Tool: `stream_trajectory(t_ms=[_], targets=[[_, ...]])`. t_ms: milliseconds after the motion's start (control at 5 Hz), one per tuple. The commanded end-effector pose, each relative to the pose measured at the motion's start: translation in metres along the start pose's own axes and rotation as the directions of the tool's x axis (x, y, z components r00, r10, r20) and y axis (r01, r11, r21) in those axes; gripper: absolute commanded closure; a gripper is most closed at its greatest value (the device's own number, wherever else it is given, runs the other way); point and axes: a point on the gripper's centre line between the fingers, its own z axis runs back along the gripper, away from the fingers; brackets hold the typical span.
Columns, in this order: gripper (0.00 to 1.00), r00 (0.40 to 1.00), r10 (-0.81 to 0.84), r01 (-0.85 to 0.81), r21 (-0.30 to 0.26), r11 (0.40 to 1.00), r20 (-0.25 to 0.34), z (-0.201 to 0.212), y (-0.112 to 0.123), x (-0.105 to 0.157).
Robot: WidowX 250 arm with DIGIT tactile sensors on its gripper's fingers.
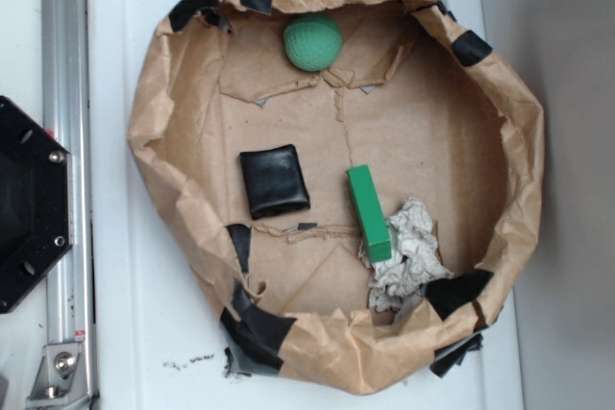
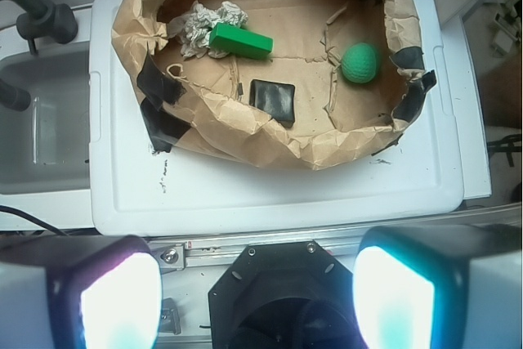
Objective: Grab the green block.
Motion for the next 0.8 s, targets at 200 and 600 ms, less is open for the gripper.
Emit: stream_trajectory(t_ms=[200,600], targets=[[0.0,0.965,-0.26,0.256,0.082,0.963,0.035,-0.016,0.016,0.049],[0.0,0.697,-0.685,0.668,0.153,0.728,0.214,-0.08,0.01,0.144]])
